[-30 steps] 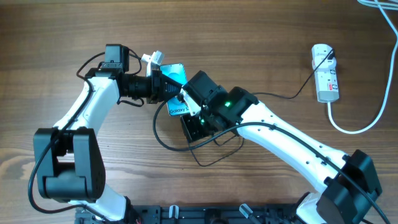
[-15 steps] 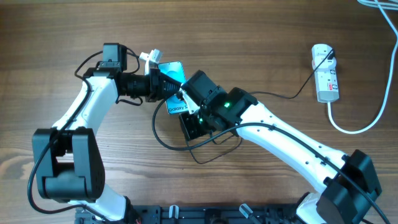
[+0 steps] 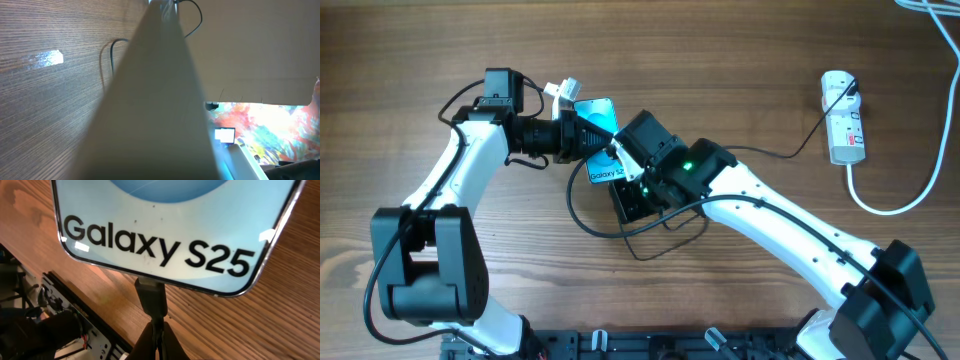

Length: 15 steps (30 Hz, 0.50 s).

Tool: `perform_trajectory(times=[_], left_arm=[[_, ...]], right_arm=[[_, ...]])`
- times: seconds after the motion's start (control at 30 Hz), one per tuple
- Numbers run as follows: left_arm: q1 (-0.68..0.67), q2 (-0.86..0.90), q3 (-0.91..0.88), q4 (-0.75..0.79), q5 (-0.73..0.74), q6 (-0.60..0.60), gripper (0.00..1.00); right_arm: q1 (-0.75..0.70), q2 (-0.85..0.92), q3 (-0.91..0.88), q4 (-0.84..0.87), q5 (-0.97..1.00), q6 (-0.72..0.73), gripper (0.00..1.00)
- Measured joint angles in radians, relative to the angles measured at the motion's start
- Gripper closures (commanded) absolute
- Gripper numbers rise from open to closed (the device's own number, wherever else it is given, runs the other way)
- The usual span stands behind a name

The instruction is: Plug charger to phone and switch on socket

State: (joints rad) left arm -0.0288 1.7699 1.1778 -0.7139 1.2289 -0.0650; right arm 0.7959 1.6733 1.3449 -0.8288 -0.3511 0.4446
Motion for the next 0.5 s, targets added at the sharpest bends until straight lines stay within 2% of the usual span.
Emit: perform_trajectory(times=[0.27, 0.3, 0.33, 0.4, 0.47, 0.5], left_arm=[[-0.011, 0.000, -0.004, -0.023, -0.001, 0.020, 0.96], [-0.011, 0.000, -0.004, -0.023, -0.002, 0.026, 0.96], [-0.011, 0.000, -0.004, -0.023, -0.009, 0.029, 0.96], [-0.011, 0.000, -0.004, -0.023, -0.043, 0.031, 0.96], [-0.011, 0.000, -0.004, -0.023, -0.105, 0.021, 0.96], [-0.010, 0.000, -0.004, -0.023, -0.150, -0.001, 0.96]], right_arm=[[-0.040, -0.062, 0.019, 0.068, 0.046, 0.000, 0.96], [-0.040, -0.062, 0.019, 0.067, 0.046, 0.000, 0.87], [-0.040, -0.062, 0.019, 0.067, 0.046, -0.003, 0.67], [-0.040, -0.062, 0.019, 0.068, 0.047, -0.021, 0.41], [-0.040, -0.062, 0.019, 0.068, 0.047, -0.029, 0.26], [-0.040, -0.062, 0.019, 0.069, 0.048, -0.028, 0.24]])
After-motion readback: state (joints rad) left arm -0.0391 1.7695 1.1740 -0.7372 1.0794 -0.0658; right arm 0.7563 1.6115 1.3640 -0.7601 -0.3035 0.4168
